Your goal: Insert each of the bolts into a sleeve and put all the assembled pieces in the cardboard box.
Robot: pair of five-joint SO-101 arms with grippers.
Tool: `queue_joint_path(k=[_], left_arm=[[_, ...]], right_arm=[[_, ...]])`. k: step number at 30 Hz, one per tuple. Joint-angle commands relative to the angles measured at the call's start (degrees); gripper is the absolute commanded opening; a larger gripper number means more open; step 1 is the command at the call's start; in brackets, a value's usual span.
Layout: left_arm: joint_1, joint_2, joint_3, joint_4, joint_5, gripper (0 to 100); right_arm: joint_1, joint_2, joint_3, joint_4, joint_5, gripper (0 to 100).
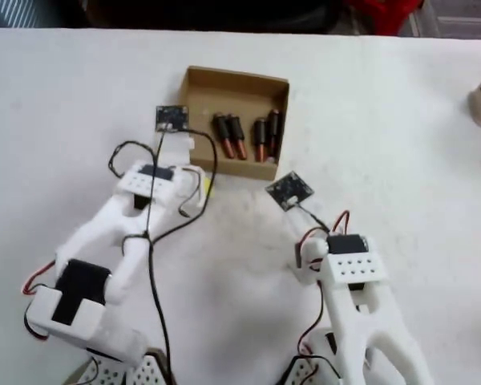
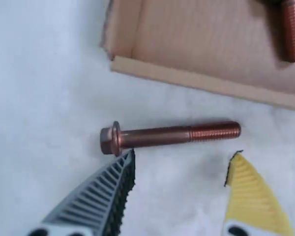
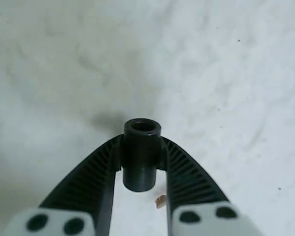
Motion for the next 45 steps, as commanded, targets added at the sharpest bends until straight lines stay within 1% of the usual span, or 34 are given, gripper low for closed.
queue_joint_path(k=[1, 4, 8, 11, 13, 15, 18, 23, 25, 29, 31, 35, 37, 39, 43, 45], left_arm=[[-0.8, -0.1, -2.5, -3.1, 2.4, 34], [-1.0, 1.5, -3.2, -3.2, 3.5, 34], [-3.8, 7.9, -7.1, -3.8, 5.3, 34], [-4.6, 11.5, -11.2, -0.4, 5.3, 34], [-4.6, 11.5, -13.6, 3.1, 5.5, 34], [-4.7, 10.7, -14.5, 4.7, 6.7, 34], [-5.7, 8.7, -14.0, 4.8, 7.0, 35], [-10.3, 6.5, -13.5, 4.2, 8.3, 34], [-11.1, 6.5, -13.2, 3.4, 9.5, 34], [-10.9, 6.3, -13.2, 3.6, 8.4, 34], [-10.9, 6.3, -13.2, 3.6, 8.3, 30], [-12.9, 6.2, -13.6, 3.4, 8.2, 12], [-14.4, 6.2, -13.8, 3.1, 8.1, 6], [-15.5, 6.2, -13.8, 1.8, 8.1, 8], [-17.9, 6.2, -13.8, 0.3, 8.1, 20], [-17.8, 6.2, -13.8, 0.7, 8.1, 24]], right_arm=[[0.0, -1.4, 0.0, -0.7, 2.9, 1.7], [-0.9, -1.4, 0.6, -1.4, 3.3, 1.7], [-1.5, -1.4, 0.9, -1.5, 3.6, 1.7], [-1.5, -1.4, 0.9, -1.5, 3.6, 1.7], [-1.5, -1.4, 0.9, -1.5, 3.6, 1.7], [-1.5, -1.4, 0.9, -1.5, 3.6, 1.7], [-1.5, -1.4, 0.9, -1.5, 3.6, 1.7], [-1.5, -1.4, 1.0, -1.5, 3.6, 1.7], [-1.5, -1.4, 1.0, -1.5, 3.6, 1.7], [-1.5, -1.4, 1.0, -1.5, 3.6, 1.7], [-1.5, -1.4, 1.0, -1.5, 3.6, 1.7], [-1.5, -1.4, 1.0, -1.5, 3.6, 1.7], [-1.5, -1.4, 1.0, -1.5, 3.6, 1.7], [-1.5, -1.4, 1.0, -1.5, 3.6, 1.7], [-1.5, -1.4, 1.0, -1.5, 3.7, 1.7], [-1.5, -1.4, 1.2, -1.4, 3.7, 1.7]])
